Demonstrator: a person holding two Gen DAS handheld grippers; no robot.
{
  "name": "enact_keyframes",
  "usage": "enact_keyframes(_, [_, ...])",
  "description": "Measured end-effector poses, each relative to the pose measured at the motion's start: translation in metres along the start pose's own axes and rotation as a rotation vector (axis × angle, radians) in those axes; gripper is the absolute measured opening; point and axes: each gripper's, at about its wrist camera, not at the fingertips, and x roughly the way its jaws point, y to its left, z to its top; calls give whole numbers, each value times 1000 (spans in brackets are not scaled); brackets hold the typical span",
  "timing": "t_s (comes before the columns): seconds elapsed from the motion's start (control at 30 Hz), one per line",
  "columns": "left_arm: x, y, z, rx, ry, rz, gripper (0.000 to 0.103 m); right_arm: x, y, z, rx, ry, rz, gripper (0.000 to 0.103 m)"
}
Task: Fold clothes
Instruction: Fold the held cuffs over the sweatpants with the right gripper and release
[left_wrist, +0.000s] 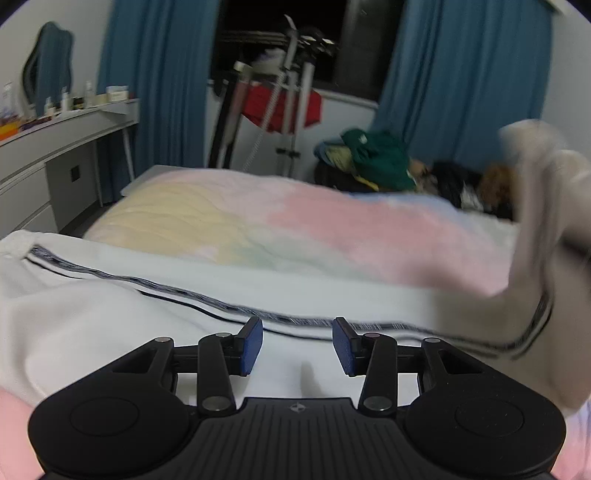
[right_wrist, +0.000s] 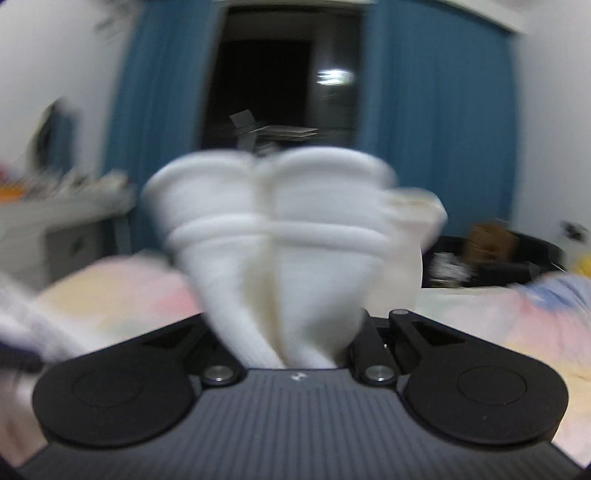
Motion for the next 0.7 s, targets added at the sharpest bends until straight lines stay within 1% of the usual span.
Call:
enact_keyframes(0.03, [-4, 6, 2, -16, -10, 0, 45, 1, 20, 0, -55, 6, 32, 11])
enact_keyframes(0.07, [-6, 11, 4, -26, -16, 0, 45, 4, 39, -10, -107, 35, 63, 11])
enact_keyframes(0.13, [-9, 16, 5, -36, -13, -1, 45, 15, 71, -39, -212, 133, 128, 11])
enact_keyframes(0.2, [-12, 17, 4, -38, -10, -2, 45, 23, 95, -65, -312, 208, 145, 11])
enact_keyframes(0.23, [-14, 17, 4, -35, -10, -2, 45, 23, 99, -70, -332, 216, 142, 11])
enact_keyframes(0.3, [-16, 15, 5, -29, -18, -8, 45, 19, 98, -72, -347, 206, 130, 12])
enact_keyframes(0.33, [-18, 14, 5, -28, -23, -17, 45, 17, 94, -68, -326, 201, 135, 12])
enact_keyframes(0.4, [-17, 10, 5, -21, -33, -30, 46, 13, 88, -56, -271, 194, 163, 13])
enact_keyframes(0.47, [-17, 4, 4, 7, -53, -34, 48, 11, 89, -47, -238, 191, 202, 13])
enact_keyframes(0.5, [-15, -1, 2, 29, -58, -23, 48, 10, 91, -46, -244, 193, 218, 16])
enact_keyframes(0.53, [-14, -6, 0, 47, -60, -12, 48, 11, 95, -47, -261, 196, 232, 20])
enact_keyframes(0.67, [-5, -15, -6, 78, -42, -28, 48, 12, 109, -49, -326, 210, 289, 26])
enact_keyframes(0.7, [-5, -15, -7, 78, -43, -34, 48, 12, 113, -50, -342, 214, 304, 29])
